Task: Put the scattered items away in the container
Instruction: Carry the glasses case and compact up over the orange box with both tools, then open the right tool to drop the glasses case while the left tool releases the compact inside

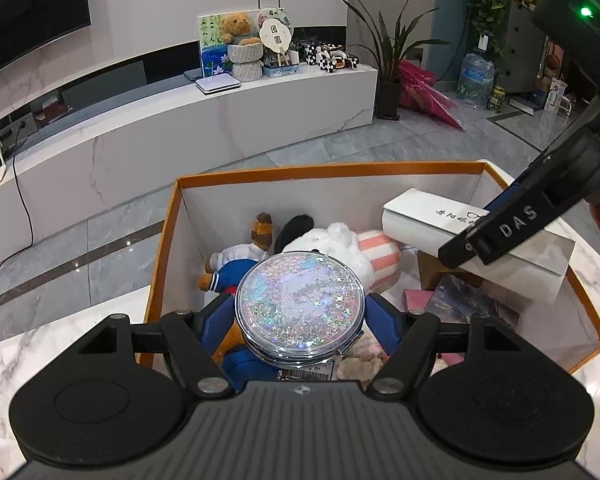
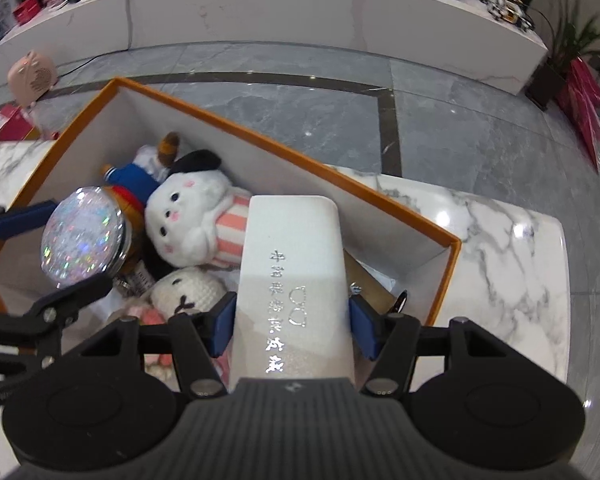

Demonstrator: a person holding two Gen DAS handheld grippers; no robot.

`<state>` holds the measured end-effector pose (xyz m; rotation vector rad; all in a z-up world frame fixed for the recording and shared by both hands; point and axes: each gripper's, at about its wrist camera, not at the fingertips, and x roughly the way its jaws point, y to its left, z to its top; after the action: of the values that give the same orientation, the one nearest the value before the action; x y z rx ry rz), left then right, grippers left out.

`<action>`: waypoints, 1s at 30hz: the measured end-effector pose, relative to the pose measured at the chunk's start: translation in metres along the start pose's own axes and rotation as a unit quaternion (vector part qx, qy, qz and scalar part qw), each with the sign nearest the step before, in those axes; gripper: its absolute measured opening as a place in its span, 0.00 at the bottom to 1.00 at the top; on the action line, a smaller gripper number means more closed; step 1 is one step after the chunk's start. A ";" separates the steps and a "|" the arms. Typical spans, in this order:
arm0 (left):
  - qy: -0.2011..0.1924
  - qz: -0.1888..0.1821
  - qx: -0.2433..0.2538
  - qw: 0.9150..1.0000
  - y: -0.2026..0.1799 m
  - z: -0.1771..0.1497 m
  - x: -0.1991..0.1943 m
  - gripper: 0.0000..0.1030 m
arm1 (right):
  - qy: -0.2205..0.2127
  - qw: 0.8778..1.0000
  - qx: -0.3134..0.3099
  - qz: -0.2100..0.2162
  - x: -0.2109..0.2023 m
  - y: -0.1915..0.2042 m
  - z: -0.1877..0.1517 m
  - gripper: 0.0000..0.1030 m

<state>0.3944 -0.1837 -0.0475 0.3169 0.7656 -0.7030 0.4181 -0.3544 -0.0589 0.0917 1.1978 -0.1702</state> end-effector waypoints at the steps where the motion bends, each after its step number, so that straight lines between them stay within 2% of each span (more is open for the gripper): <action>1: 0.001 0.000 0.000 1.000 0.000 0.000 0.001 0.81 | 0.003 1.000 0.011 0.000 0.003 -0.001 0.000 0.60; 6: 0.003 -0.002 -0.002 1.000 0.000 -0.002 0.005 0.81 | 0.016 0.995 0.103 0.007 0.015 -0.011 -0.007 0.60; 9: 0.005 -0.002 0.000 1.000 -0.002 -0.004 0.006 0.81 | 0.013 0.992 0.125 -0.012 0.016 -0.008 -0.009 0.60; 16: 0.011 -0.001 -0.001 1.000 -0.003 -0.004 0.009 0.81 | 0.026 0.993 0.100 -0.059 0.019 0.008 -0.014 0.61; 19: 0.026 -0.002 0.000 1.000 -0.003 -0.003 0.014 0.82 | 0.032 0.993 0.101 -0.053 0.019 0.011 -0.017 0.62; 20: 0.031 -0.002 0.003 1.000 -0.004 -0.004 0.016 0.82 | 0.030 0.993 0.099 -0.052 0.017 0.011 -0.018 0.69; 21: 0.036 -0.001 0.005 0.999 -0.004 -0.004 0.017 0.82 | 0.024 0.994 0.094 -0.056 0.015 0.012 -0.019 0.71; 24: 0.050 0.009 0.010 0.999 -0.005 -0.007 0.023 0.82 | 0.017 0.994 0.084 -0.060 0.008 0.009 -0.023 0.71; 30: 0.050 0.011 -0.002 0.999 -0.003 -0.008 0.023 0.82 | 0.017 0.996 0.078 -0.040 0.001 0.004 -0.022 0.71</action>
<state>0.3995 -0.1922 -0.0696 0.3585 0.8562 -0.6681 0.3990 -0.3470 -0.0677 0.1839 1.2216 -0.3329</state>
